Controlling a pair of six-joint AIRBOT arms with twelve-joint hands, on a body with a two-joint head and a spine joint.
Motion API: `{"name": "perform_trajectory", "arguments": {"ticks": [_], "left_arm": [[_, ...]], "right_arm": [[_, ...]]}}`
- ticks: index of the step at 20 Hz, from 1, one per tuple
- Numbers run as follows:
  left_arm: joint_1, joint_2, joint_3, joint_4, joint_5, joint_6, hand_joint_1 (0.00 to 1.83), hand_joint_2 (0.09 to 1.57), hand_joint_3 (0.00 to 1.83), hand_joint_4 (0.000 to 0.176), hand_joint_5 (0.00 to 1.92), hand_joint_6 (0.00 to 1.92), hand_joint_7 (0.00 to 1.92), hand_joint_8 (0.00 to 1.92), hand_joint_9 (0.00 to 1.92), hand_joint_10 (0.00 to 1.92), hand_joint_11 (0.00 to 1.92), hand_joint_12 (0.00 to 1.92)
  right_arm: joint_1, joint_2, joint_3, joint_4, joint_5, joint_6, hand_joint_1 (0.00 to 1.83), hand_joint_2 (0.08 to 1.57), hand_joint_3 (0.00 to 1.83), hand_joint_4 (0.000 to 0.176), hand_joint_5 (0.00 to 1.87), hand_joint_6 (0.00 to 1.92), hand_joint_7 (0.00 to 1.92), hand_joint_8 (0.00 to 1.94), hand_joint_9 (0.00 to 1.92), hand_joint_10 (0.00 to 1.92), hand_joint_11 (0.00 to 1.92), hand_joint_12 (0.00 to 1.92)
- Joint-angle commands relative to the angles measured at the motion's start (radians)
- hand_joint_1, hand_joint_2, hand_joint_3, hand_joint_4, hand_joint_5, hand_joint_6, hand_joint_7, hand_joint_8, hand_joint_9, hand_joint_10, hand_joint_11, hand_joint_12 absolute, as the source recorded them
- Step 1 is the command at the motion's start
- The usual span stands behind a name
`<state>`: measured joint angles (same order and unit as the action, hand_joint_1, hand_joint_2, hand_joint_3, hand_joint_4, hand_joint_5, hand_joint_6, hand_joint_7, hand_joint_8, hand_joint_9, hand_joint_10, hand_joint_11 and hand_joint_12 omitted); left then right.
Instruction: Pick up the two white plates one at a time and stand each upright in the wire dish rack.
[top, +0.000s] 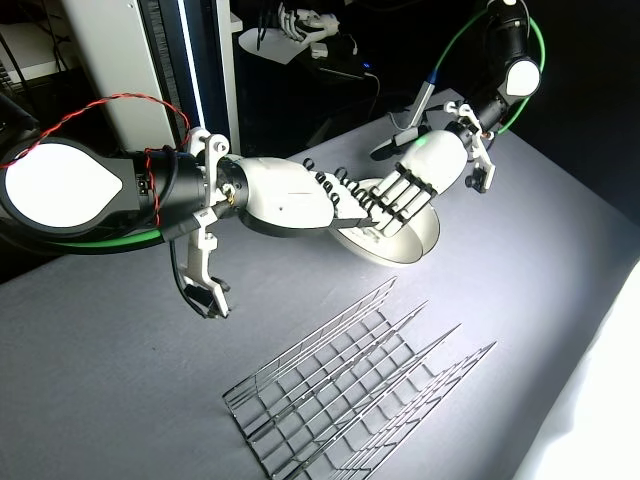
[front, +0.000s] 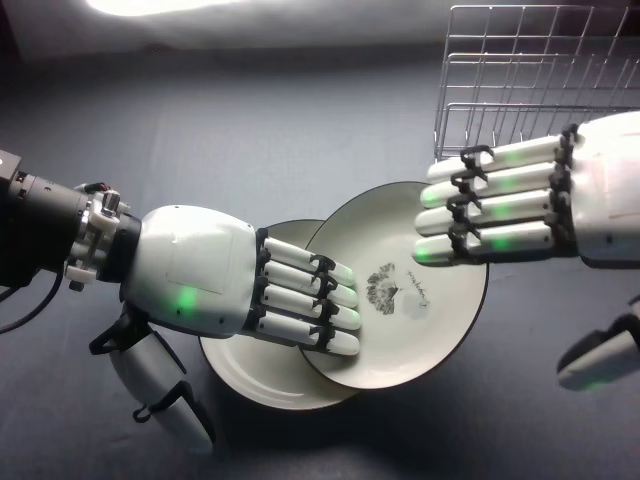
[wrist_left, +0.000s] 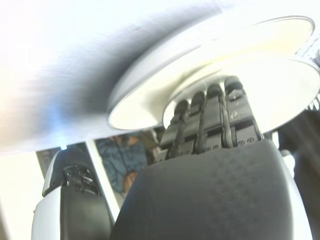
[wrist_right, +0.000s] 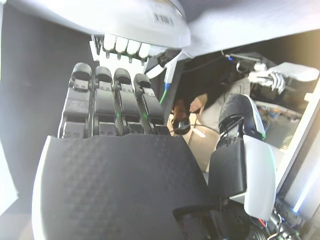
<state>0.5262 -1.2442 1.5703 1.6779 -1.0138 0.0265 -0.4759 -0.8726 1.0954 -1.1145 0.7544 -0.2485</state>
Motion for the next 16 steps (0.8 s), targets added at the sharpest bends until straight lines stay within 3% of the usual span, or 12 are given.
{"name": "perform_trajectory", "arguments": {"ticks": [1,4,7,10,11,12,13,15,16], "left_arm": [[0.008,-0.024,-0.005,0.049,0.022,-0.004,0.00,1.01,0.00,0.000,0.00,0.00,0.00,0.00,0.00,0.00,0.00,0.00],[0.004,-0.025,-0.006,0.049,0.022,-0.005,0.00,1.02,0.00,0.000,0.00,0.00,0.00,0.00,0.00,0.00,0.00,0.00],[0.004,-0.022,-0.004,0.049,0.021,-0.005,0.00,1.01,0.00,0.000,0.00,0.00,0.00,0.00,0.00,0.00,0.00,0.00],[0.004,-0.023,-0.003,0.049,0.021,-0.005,0.00,1.01,0.00,0.000,0.00,0.00,0.00,0.00,0.00,0.00,0.00,0.00],[0.004,-0.023,-0.003,0.049,0.021,-0.005,0.00,1.03,0.01,0.000,0.02,0.01,0.00,0.00,0.00,0.00,0.00,0.00],[0.003,-0.023,-0.002,0.049,0.021,-0.005,0.00,1.03,0.01,0.000,0.02,0.01,0.00,0.00,0.00,0.00,0.00,0.00],[0.003,-0.023,-0.001,0.049,0.021,-0.005,0.00,1.03,0.01,0.000,0.03,0.01,0.01,0.00,0.00,0.00,0.01,0.01],[0.003,-0.021,-0.001,0.049,0.021,-0.005,0.00,1.03,0.01,0.000,0.03,0.01,0.00,0.00,0.00,0.00,0.02,0.01],[0.003,-0.020,-0.001,0.049,0.021,-0.005,0.00,1.03,0.01,0.000,0.02,0.00,0.00,0.00,0.00,0.00,0.01,0.01]], "right_arm": [[0.013,-0.001,0.001,0.044,0.066,0.003,0.16,1.06,0.00,0.000,0.00,0.00,0.00,0.00,0.00,0.00,0.00,0.00],[0.015,-0.012,0.005,0.042,0.057,0.002,0.41,1.08,0.00,0.000,0.00,0.00,0.00,0.00,0.00,0.00,0.00,0.00],[0.018,-0.028,0.019,0.042,0.050,0.002,0.89,1.06,0.00,0.000,0.00,0.00,0.00,0.00,0.00,0.00,0.01,0.01],[0.020,-0.042,0.031,0.042,0.041,0.002,0.93,1.10,0.00,0.000,0.00,0.00,0.00,0.00,0.00,0.00,0.00,0.00],[0.020,-0.044,0.032,0.042,0.038,0.002,1.08,1.07,0.01,0.000,0.00,0.00,0.00,0.00,0.00,0.00,0.00,0.25],[0.020,-0.048,0.032,0.042,0.035,0.002,1.08,1.07,0.01,0.000,0.00,0.00,0.00,0.00,0.00,0.00,0.00,0.25],[0.019,-0.053,0.032,0.042,0.032,0.002,1.30,1.19,0.04,0.000,0.00,0.00,0.00,0.00,0.00,0.00,0.00,0.32],[0.018,-0.062,0.032,0.042,0.021,0.002,1.38,1.25,0.02,0.000,0.00,0.00,0.00,0.00,0.00,0.00,0.00,0.35],[0.018,-0.067,0.032,0.042,0.015,0.002,1.42,1.28,0.02,0.000,0.00,0.00,0.00,0.00,0.00,0.00,0.00,0.20]]}}
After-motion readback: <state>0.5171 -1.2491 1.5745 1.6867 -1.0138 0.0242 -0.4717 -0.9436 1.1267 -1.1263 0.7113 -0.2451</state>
